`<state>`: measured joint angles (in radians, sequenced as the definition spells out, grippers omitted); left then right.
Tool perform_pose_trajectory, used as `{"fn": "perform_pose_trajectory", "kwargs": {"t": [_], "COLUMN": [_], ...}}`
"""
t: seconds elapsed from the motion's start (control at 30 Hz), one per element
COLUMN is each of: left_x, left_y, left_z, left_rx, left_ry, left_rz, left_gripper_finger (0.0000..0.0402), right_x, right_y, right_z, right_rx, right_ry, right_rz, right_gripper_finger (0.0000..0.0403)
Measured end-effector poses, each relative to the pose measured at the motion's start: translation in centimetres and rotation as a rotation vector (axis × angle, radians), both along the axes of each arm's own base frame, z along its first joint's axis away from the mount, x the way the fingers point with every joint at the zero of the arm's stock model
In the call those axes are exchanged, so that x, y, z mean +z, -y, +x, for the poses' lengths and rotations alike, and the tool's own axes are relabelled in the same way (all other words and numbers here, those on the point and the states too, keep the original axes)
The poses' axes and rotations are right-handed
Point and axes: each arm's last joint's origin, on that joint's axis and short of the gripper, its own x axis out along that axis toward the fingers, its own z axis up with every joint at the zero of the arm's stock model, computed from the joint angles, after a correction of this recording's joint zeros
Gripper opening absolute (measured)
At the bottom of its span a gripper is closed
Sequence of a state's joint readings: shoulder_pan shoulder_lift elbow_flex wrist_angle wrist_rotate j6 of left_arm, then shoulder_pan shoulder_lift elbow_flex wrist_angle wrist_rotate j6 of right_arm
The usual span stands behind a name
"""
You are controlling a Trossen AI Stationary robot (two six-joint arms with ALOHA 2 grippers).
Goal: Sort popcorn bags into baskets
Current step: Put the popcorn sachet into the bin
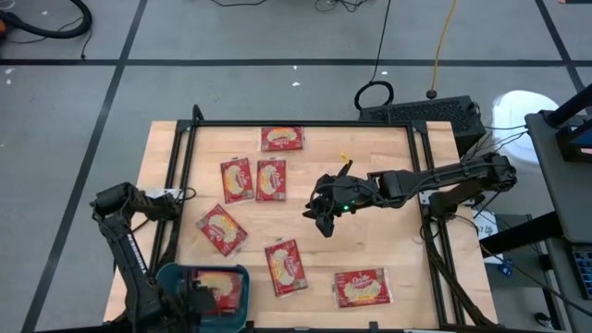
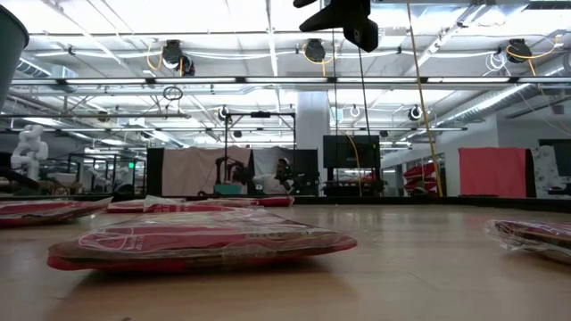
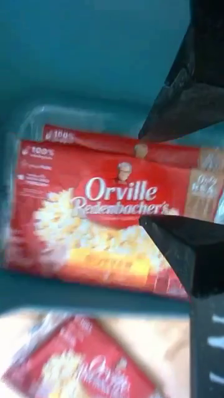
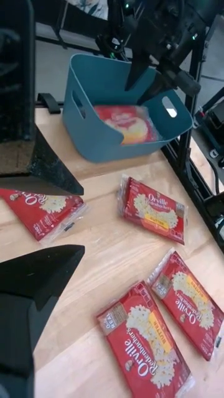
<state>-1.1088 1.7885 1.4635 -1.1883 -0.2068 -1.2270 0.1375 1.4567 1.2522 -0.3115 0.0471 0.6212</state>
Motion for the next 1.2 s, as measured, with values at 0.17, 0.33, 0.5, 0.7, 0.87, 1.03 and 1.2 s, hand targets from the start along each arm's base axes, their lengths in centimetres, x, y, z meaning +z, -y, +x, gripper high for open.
{"fn": "perform_pose_trajectory", "kwargs": {"t": [0.17,0.33,0.5,0.7,0.87,1.03,1.2], "left_x": [0.1,1.8,5.1,8.5,10.1,11.2,11.8], "left_y": [0.4,-0.4,-3.1,-7.8,-11.2,-14.0,-16.8], "left_z": [0.1,0.2,0.1,-0.2,0.4,1.5,2.8], "left_rx": [0.014,0.022,0.066,0.148,0.186,0.198,0.316], "left_ry": [-0.032,-0.016,0.103,0.282,0.345,0.360,0.393], "left_rz": [-0.084,-0.146,-0.155,-0.052,0.039,0.067,0.087], "left_gripper_finger": [0.0209,0.0176,0.0130,0.0091,0.0074,0.0072,0.0072], "right_x": [0.0,0.0,0.0,-0.1,0.0,0.1,0.6], "right_y": [0.0,0.0,0.0,0.2,0.6,1.3,3.0], "right_z": [0.0,0.0,0.0,0.0,0.0,0.2,0.6], "right_rx": [0.001,0.001,0.000,-0.059,-0.139,-0.158,-0.196], "right_ry": [0.000,0.000,-0.001,-0.007,0.004,0.019,0.076], "right_rz": [-0.005,-0.006,-0.006,-0.037,-0.056,-0.056,-0.062], "right_gripper_finger": [0.0130,0.0130,0.0130,0.0130,0.0130,0.0130,0.0130]}}
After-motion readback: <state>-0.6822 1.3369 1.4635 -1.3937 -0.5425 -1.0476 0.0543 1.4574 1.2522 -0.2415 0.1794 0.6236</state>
